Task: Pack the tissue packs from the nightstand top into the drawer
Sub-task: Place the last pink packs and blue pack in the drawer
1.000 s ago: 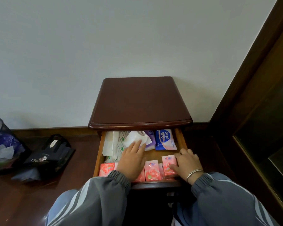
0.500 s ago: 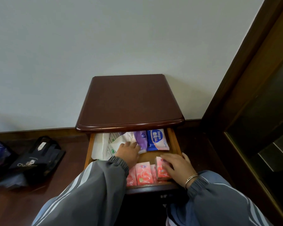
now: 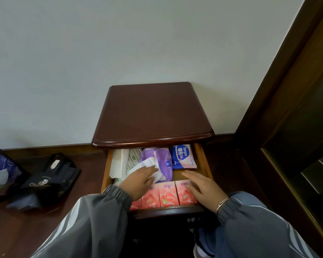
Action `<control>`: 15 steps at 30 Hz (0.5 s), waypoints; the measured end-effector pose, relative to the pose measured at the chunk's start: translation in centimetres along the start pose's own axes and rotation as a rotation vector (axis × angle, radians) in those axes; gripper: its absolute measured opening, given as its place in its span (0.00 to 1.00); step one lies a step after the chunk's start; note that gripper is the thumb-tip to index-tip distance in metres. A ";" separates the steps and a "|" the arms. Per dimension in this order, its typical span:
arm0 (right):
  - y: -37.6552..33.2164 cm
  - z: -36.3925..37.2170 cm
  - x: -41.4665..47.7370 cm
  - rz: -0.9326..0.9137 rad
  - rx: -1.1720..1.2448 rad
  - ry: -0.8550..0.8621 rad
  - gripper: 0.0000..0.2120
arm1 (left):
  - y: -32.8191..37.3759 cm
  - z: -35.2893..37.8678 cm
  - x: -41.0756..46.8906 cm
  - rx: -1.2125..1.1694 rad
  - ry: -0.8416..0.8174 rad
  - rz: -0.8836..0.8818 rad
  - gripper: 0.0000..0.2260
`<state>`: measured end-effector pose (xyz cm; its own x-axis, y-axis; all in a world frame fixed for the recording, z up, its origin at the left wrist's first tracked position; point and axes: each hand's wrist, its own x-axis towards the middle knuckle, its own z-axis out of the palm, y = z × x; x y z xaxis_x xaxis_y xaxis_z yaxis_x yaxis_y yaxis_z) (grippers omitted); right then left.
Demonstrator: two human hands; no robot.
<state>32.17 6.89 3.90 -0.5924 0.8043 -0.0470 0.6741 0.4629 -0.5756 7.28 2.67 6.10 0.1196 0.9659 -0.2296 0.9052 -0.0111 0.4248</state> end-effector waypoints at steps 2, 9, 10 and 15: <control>-0.1 -0.1 0.2 0.073 0.022 0.011 0.22 | -1.2 -0.4 -1.8 -0.033 0.115 -0.045 0.20; -0.5 -0.1 1.2 0.376 0.236 -0.115 0.20 | -6.3 -0.3 -7.5 -0.091 0.275 -0.447 0.25; -0.6 0.1 1.2 0.376 0.216 -0.117 0.20 | -6.6 0.0 -7.9 -0.103 0.262 -0.458 0.25; -1.1 0.2 0.8 0.376 0.124 -0.142 0.23 | -5.9 -0.1 -6.9 -0.027 0.226 -0.368 0.25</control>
<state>30.85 6.97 4.32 -0.3758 0.8454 -0.3796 0.8019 0.0913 -0.5905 1.09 -3.86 5.31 -0.3039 0.9367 -0.1740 0.8594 0.3484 0.3742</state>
